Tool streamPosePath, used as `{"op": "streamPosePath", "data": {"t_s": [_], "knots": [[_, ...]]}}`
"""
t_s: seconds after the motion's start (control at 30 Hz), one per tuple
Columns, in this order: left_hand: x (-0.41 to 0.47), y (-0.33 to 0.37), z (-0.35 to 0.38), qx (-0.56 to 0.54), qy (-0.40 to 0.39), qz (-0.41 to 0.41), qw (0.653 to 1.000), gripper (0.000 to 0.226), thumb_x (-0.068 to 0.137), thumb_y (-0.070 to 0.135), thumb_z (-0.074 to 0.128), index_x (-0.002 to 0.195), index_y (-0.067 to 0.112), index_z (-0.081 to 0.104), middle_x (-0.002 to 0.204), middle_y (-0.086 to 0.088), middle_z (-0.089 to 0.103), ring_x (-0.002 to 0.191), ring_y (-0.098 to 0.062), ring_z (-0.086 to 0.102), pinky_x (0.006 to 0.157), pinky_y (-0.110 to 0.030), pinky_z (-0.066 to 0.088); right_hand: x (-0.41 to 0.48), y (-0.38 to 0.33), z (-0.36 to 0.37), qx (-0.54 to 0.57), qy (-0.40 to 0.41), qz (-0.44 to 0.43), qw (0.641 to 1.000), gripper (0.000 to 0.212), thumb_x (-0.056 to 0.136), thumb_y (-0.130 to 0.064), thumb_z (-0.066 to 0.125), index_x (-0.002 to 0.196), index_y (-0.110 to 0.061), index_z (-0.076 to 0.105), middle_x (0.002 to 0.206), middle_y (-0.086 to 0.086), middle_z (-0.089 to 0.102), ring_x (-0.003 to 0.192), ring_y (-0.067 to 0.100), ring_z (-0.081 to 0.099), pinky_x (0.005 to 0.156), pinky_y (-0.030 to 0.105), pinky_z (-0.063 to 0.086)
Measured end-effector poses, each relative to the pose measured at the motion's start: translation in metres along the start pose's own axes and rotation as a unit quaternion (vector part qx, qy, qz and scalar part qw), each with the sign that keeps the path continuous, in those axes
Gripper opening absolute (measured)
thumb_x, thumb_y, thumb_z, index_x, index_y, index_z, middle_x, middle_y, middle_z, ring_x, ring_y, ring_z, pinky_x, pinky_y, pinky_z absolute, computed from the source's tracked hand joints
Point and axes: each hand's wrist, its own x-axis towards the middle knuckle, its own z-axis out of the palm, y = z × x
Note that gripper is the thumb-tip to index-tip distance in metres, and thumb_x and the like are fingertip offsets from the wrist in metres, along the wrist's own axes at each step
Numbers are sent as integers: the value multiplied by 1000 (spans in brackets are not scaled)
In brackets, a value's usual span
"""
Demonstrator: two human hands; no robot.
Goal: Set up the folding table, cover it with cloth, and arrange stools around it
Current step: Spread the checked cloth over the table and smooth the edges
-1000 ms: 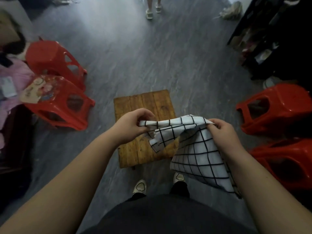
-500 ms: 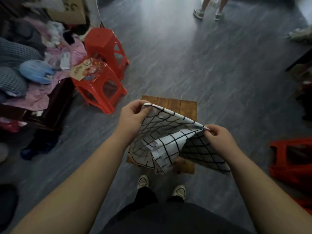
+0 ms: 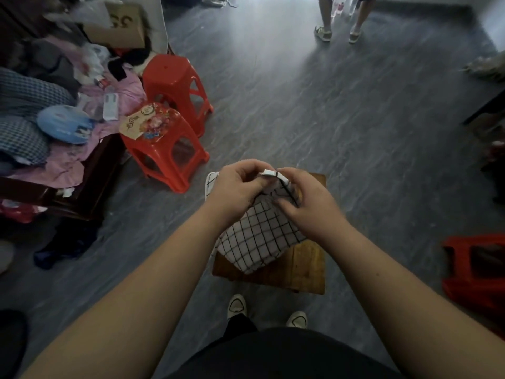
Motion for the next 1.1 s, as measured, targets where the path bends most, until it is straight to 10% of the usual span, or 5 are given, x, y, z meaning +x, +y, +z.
{"op": "streamPosePath", "data": {"t_s": [0.13,0.37,0.6,0.83,1.1], "knots": [[6,-8,-13,73,-23,22,997,10,86,10,75,85,21,73,73,14,66,62,-1,56,62,-19,44,18,-12,19,-37,22,1,999,12,91,-39,60,95,-29,66,82,-13,65,80,6,61,64,29,46],[-8,-50,-45,252,2,9,968,54,72,28,87,112,26,50,110,8,56,99,-6,55,82,-13,42,23,-10,40,55,110,81,989,12,88,-32,61,77,-32,66,73,-14,66,72,4,61,66,38,53],[-13,-75,-75,302,88,13,949,30,89,22,70,81,40,47,77,12,62,76,-9,60,68,-37,50,0,-10,52,83,66,30,994,8,92,-24,70,95,-31,68,92,-15,66,86,4,62,72,27,51],[5,-62,-99,274,76,100,954,26,83,12,73,87,32,57,83,14,68,79,-8,65,75,-36,52,-21,-14,38,52,-211,-52,975,61,85,-13,63,139,-37,47,130,-15,58,116,13,59,93,30,52],[3,-49,-106,200,37,95,974,17,81,5,75,82,17,64,79,10,68,82,-7,66,74,-13,47,23,-35,42,-146,2,-294,945,48,88,-4,64,129,-29,60,117,-3,59,87,14,63,62,33,56]]}}
